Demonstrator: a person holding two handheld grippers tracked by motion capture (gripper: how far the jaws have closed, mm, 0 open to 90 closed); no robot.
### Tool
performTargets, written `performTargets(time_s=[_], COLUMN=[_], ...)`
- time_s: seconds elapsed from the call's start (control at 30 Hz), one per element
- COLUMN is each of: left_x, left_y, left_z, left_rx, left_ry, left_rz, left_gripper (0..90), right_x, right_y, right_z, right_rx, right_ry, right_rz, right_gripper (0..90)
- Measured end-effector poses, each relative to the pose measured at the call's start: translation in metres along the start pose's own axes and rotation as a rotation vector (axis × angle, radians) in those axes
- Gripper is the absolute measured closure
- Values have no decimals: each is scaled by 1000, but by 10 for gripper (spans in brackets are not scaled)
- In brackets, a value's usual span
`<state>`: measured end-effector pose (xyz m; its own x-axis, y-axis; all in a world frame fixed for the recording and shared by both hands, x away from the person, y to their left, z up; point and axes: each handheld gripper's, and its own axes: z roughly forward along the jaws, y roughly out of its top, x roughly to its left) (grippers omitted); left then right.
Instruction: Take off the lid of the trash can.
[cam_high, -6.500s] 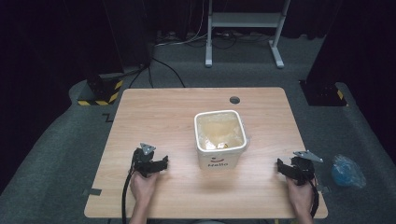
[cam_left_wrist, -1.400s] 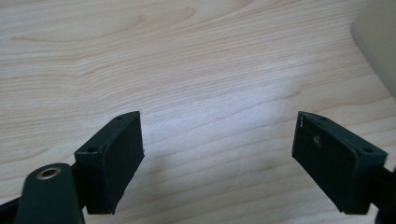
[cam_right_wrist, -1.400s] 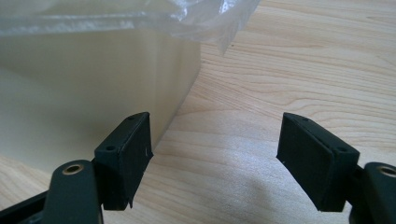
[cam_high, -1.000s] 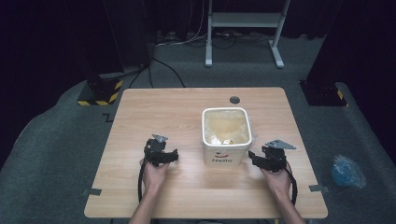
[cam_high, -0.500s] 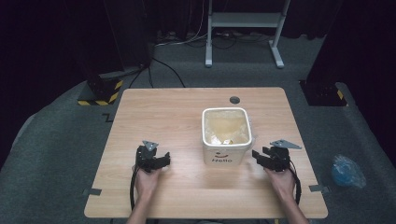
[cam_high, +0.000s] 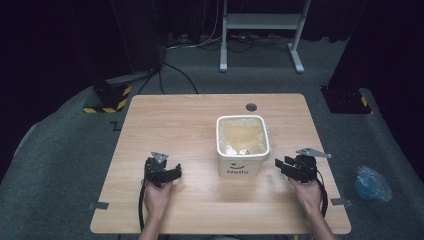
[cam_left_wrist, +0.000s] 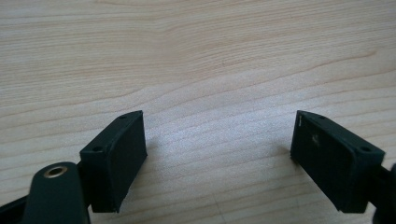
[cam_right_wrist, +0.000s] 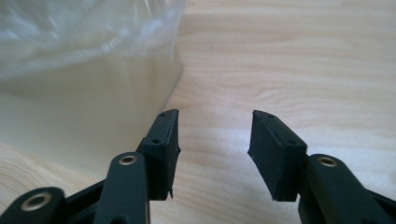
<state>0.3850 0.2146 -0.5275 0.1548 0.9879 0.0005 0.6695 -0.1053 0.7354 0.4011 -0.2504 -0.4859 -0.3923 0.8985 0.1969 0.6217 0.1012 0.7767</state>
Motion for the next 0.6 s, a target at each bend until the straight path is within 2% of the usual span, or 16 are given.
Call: performTargets(time_s=[0.33, 0.6], left_x=[0, 0], left_y=[0, 0], left_z=[0, 0], left_rx=[2, 2], left_ry=[-2, -1], left_rz=[1, 3], left_gripper=[184, 183], right_x=[3, 7], right_y=[29, 47], right_z=[-21, -28], right_rx=[-53, -75], right_ry=[1, 10], right_rz=[-11, -20], right_gripper=[577, 578])
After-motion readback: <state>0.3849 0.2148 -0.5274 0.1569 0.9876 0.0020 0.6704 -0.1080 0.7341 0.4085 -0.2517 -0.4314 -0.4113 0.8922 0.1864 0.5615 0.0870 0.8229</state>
